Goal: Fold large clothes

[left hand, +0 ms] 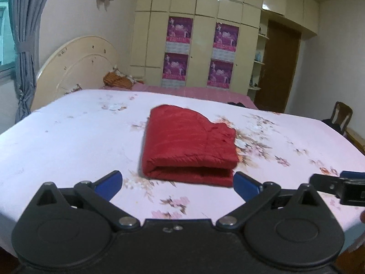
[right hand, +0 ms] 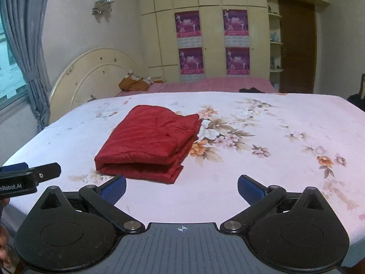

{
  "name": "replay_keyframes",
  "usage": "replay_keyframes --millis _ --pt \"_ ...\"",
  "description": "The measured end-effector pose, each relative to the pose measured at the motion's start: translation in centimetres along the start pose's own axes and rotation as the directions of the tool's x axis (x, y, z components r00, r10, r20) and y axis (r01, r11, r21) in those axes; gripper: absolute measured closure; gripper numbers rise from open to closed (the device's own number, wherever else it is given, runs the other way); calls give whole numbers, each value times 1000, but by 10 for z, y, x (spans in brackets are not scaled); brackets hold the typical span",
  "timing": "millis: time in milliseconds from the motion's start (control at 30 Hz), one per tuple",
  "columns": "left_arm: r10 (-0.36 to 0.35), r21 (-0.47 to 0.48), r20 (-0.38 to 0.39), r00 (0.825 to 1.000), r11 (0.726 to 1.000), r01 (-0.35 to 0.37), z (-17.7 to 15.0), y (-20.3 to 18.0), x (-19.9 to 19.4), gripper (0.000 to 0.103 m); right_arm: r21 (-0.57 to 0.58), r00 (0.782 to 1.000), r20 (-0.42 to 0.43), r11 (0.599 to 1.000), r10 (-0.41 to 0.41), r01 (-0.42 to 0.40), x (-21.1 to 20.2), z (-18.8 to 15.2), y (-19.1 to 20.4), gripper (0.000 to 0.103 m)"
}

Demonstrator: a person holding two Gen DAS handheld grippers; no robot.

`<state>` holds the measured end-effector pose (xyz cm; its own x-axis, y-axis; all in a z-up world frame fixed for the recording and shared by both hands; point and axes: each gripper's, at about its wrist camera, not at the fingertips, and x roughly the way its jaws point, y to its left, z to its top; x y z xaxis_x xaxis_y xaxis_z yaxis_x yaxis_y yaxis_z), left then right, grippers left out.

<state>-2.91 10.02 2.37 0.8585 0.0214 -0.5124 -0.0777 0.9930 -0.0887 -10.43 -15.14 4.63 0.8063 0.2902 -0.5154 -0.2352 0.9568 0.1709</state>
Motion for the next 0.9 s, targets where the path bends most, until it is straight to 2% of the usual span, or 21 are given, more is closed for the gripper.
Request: replay_keyframes --millis 67,333,900 --pt "-13 7 -22 1000 1000 14 -1 -4 -2 0 1 1000 -2 1000 -15 15 -5 -1 1 0" --pt "-20 49 8 1000 999 20 -2 -17 -15 0 -2 1000 -2 1000 -27 27 -13 -5 0 0" --pt "-32 58 11 999 998 31 -1 -21 -13 0 -4 998 4 998 -56 56 -14 -3 -9 0"
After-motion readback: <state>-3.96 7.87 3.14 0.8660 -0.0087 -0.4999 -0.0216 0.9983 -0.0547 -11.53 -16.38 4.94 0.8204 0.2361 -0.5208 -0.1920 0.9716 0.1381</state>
